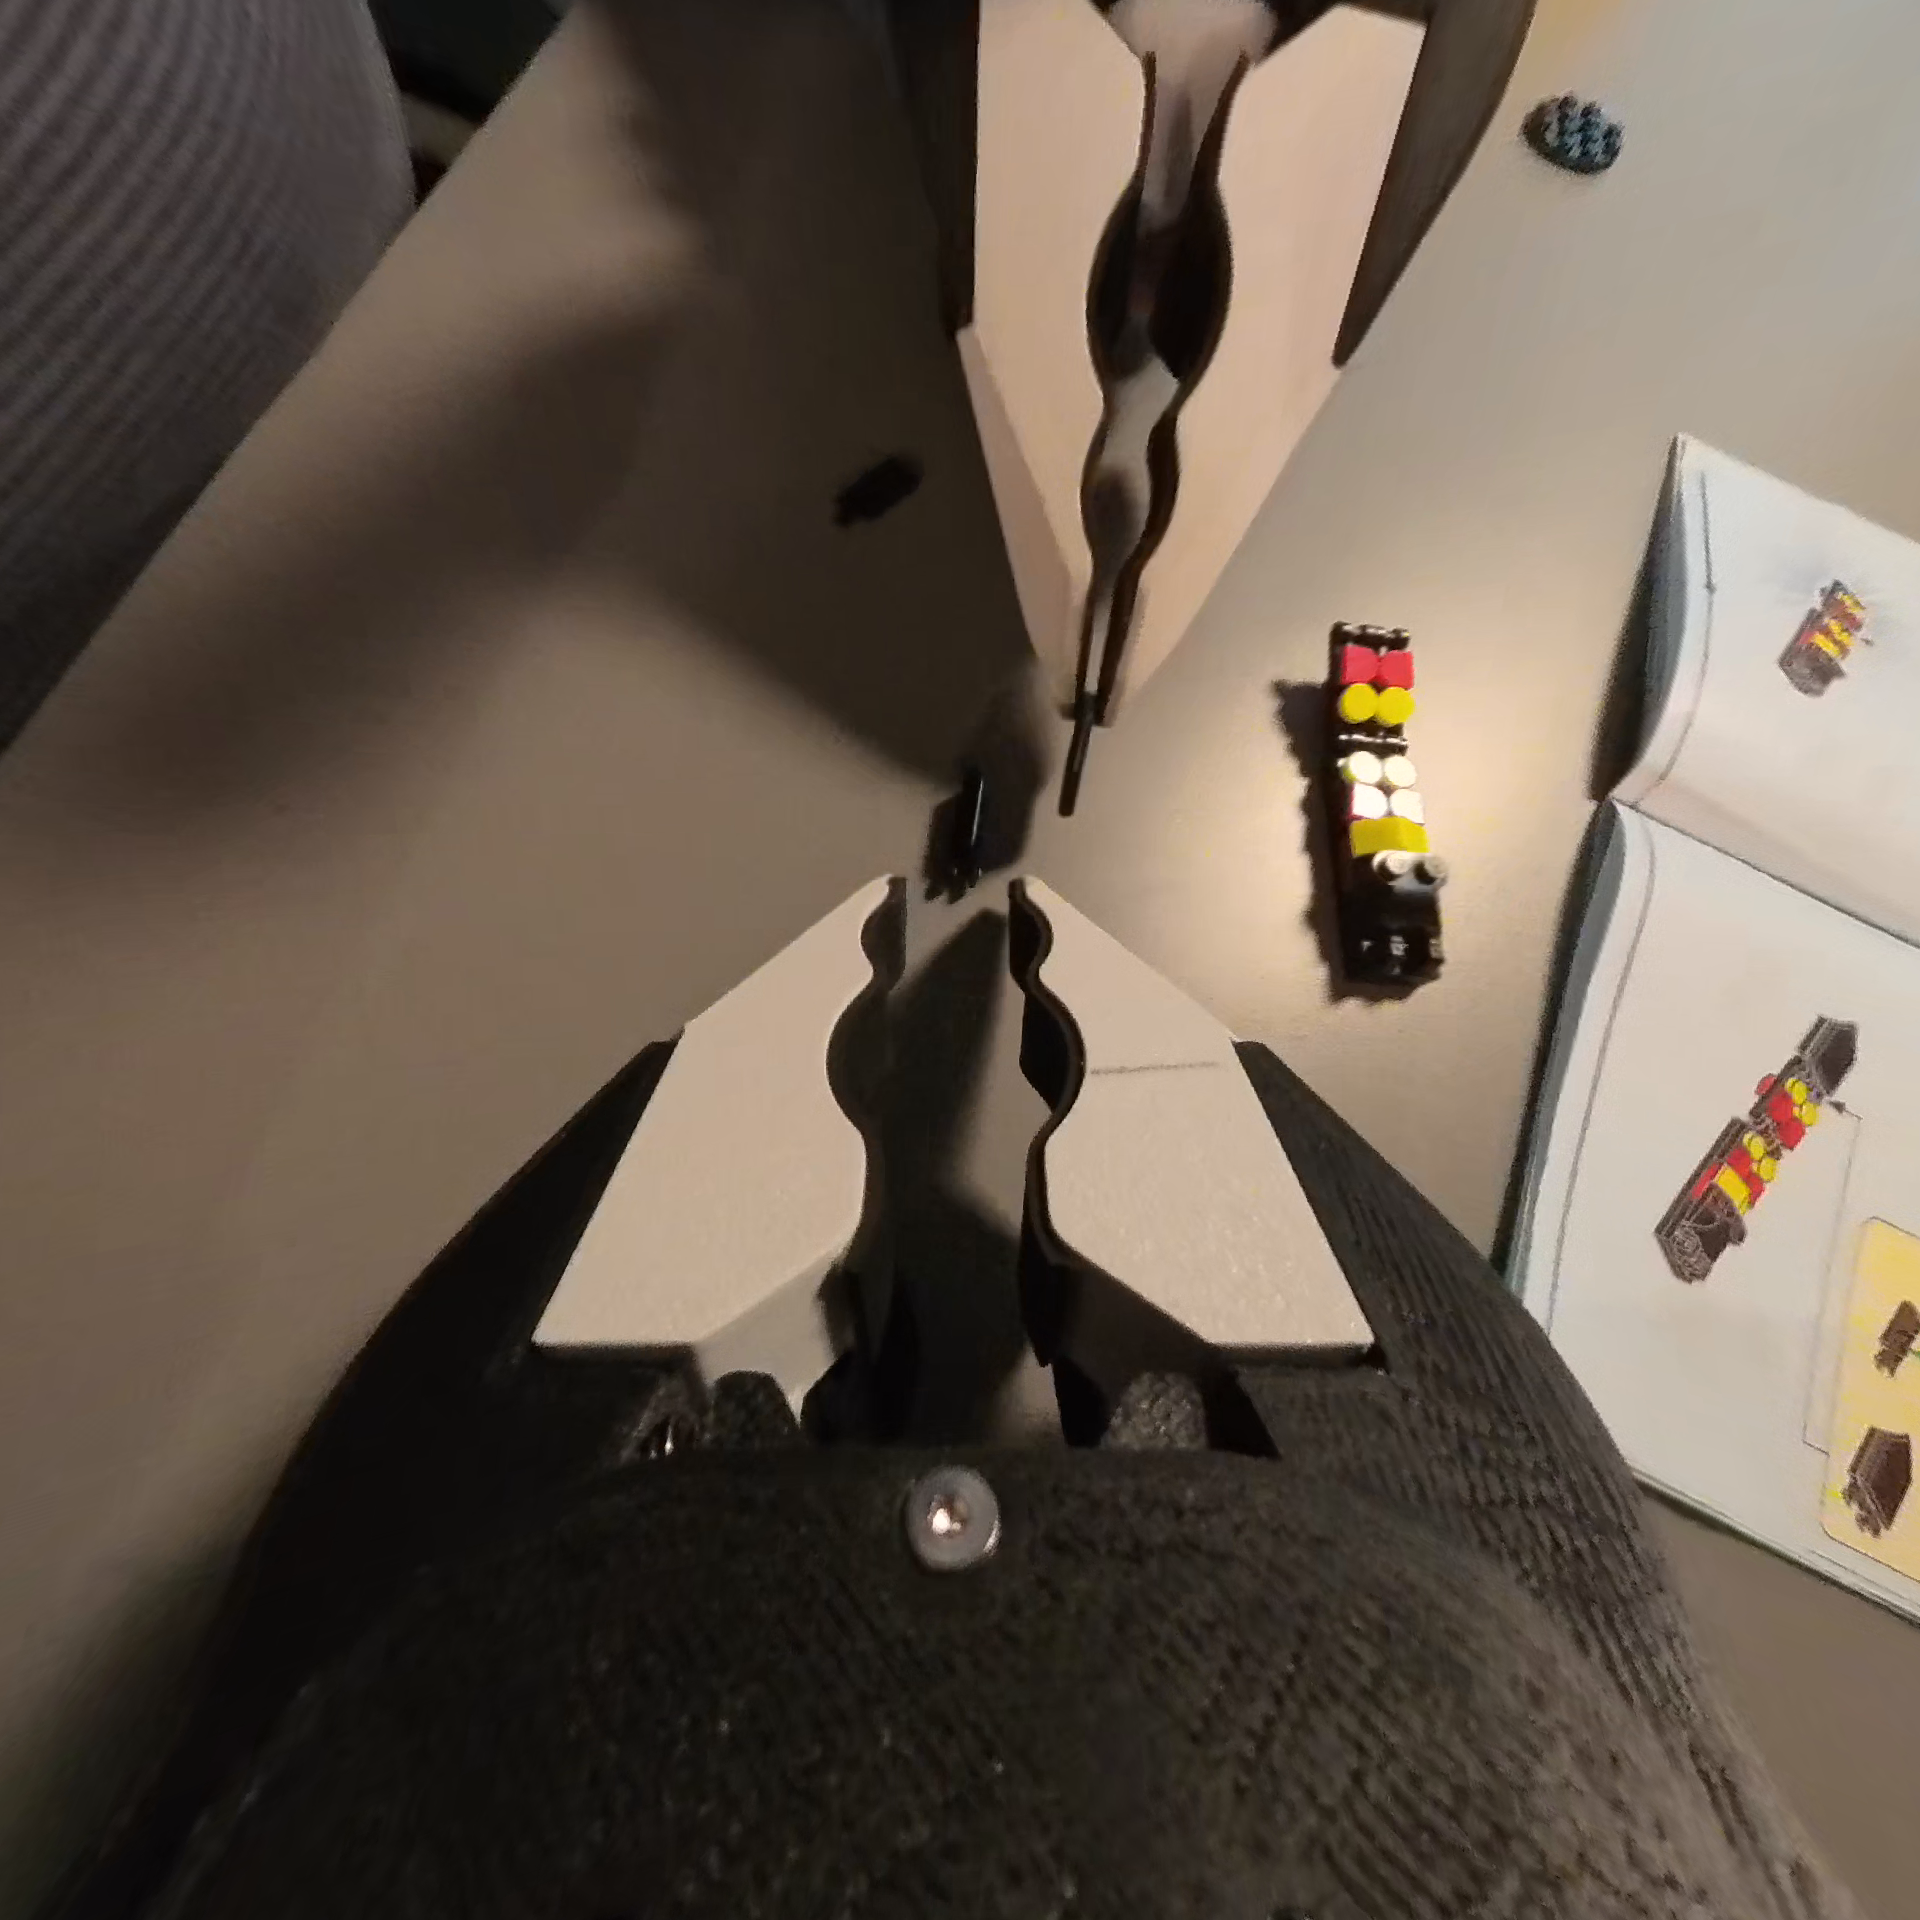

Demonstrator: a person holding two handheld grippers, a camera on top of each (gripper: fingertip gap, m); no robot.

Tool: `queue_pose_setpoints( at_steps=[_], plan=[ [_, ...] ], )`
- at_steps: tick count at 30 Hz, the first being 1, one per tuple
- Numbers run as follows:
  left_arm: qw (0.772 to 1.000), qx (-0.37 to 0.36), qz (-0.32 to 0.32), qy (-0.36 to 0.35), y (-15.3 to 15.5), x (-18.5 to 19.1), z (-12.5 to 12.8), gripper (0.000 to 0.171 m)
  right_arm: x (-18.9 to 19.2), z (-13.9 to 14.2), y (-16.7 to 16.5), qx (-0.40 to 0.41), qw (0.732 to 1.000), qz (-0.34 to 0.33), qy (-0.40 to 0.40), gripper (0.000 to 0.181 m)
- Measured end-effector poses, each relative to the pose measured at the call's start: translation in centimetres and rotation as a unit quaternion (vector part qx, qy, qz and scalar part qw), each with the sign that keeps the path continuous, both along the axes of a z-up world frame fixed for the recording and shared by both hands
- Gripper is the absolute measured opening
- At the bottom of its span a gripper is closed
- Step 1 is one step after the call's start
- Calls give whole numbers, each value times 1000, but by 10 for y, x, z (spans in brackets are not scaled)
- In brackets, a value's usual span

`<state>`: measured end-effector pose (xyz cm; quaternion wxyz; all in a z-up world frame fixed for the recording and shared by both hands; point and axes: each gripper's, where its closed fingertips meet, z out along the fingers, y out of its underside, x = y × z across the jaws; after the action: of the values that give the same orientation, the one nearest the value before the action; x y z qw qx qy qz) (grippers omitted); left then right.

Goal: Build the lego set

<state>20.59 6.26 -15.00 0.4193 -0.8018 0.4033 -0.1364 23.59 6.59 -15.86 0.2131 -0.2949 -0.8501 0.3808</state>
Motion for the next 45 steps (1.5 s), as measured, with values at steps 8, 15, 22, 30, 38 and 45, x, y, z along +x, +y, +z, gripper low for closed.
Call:
queue_pose_setpoints(
  at_steps=[8,15,22,30,38,45],
  plan=[
    [996,-76,32,-39,0,10,-10,3,-6,-1,1,-4,1000,-27,-7,18],
    [993,-95,44,-52,0,11,-10,3,-6,-2,-1,-7,999,-33,-16,5],
    [991,-116,47,-46,1,10,-10,3,-10,1,3,-10,999,-50,-5,4],
    [991,-123,44,-21,3,9,-10,3,-15,2,7,-8,997,-72,-2,4],
    [990,-133,39,9,4,8,-12,3,-18,4,10,-8,996,-87,8,7],
    [989,-140,14,42,2,9,-13,3,-18,3,7,3,997,-77,14,13]
  ],
)
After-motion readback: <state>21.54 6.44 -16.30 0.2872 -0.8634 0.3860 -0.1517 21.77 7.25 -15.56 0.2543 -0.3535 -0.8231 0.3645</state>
